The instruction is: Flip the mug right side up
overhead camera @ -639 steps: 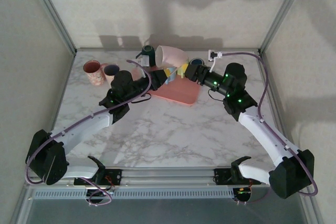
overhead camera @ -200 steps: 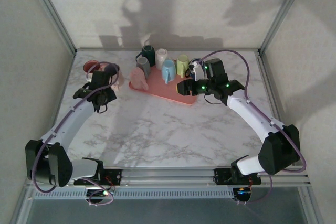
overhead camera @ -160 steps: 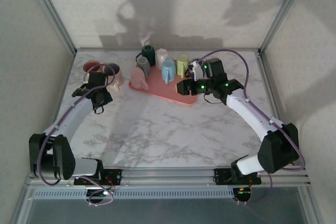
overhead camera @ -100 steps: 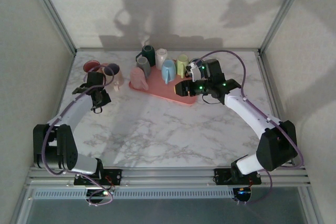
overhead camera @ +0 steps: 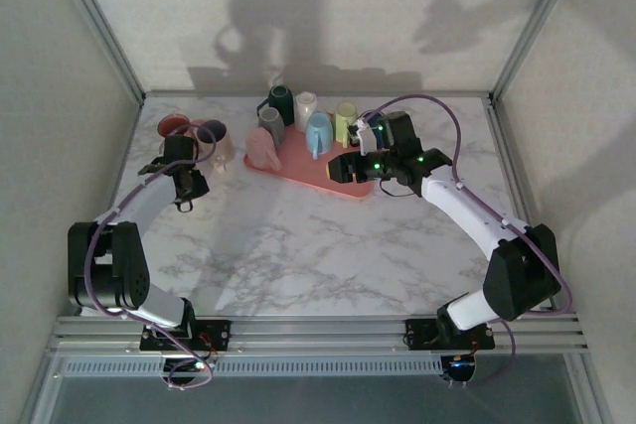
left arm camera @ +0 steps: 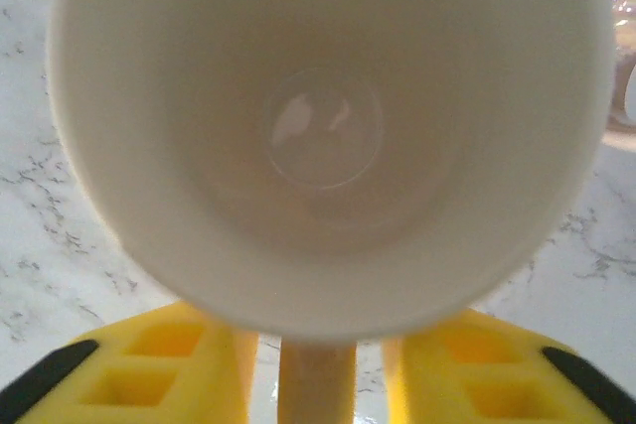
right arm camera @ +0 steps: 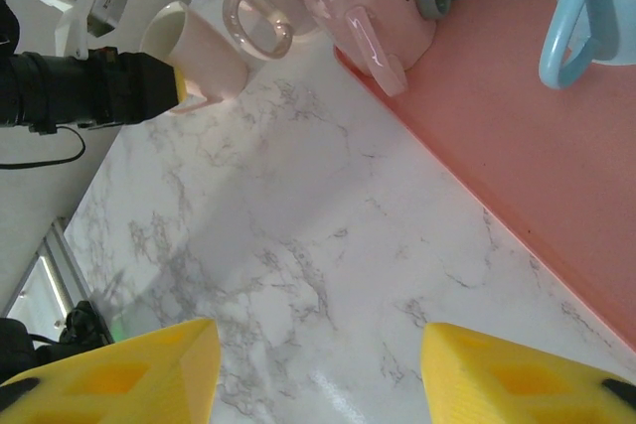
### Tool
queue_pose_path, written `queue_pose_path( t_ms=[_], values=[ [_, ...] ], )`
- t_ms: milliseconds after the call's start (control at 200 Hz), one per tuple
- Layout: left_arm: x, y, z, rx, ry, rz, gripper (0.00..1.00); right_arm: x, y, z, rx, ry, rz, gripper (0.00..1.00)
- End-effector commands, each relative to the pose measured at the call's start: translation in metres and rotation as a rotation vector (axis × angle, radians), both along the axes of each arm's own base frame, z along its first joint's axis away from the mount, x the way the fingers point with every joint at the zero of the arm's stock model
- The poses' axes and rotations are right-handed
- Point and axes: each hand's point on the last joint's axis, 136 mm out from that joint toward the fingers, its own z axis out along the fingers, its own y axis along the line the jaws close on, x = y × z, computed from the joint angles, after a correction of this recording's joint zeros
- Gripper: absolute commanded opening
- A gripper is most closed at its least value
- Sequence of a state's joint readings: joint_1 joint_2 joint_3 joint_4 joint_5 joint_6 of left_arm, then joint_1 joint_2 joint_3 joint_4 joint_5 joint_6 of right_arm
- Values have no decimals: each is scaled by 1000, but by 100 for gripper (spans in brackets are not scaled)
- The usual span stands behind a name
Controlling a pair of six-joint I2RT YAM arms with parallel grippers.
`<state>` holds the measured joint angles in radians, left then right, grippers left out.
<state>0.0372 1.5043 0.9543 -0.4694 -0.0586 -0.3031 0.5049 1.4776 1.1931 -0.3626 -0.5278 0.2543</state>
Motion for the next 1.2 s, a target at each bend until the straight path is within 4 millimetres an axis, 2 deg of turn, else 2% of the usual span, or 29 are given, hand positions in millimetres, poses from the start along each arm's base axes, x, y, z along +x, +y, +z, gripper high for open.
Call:
queue_pose_path(
  t_ms=[0, 155, 371, 591, 761, 946, 1072, 1192],
  values=[
    [4, 2, 10, 0, -38, -4, 41, -1, 9, 10, 31, -10, 27, 57],
    [2, 3, 23, 8, -58, 3, 45, -1, 10, 12, 33, -12, 32, 57],
    [0, 0, 59, -11, -135, 0, 48, -1, 6, 14, 18, -34, 28, 57],
    [2, -38, 99, -174, -277, -106, 49, -2, 2, 13, -10, -49, 24, 57],
    [3, -60, 124, -294, -377, -132, 49, -2, -1, 12, -22, -55, 13, 57],
    [5, -81, 129, -385, -409, -141, 50, 0, -5, 8, -36, -57, -14, 57],
    [5, -90, 125, -398, -393, -159, 51, 4, -7, -4, -114, -64, -43, 57],
    [3, -95, 120, -406, -360, -185, 53, 9, 7, -16, -212, -97, -37, 57]
  ],
)
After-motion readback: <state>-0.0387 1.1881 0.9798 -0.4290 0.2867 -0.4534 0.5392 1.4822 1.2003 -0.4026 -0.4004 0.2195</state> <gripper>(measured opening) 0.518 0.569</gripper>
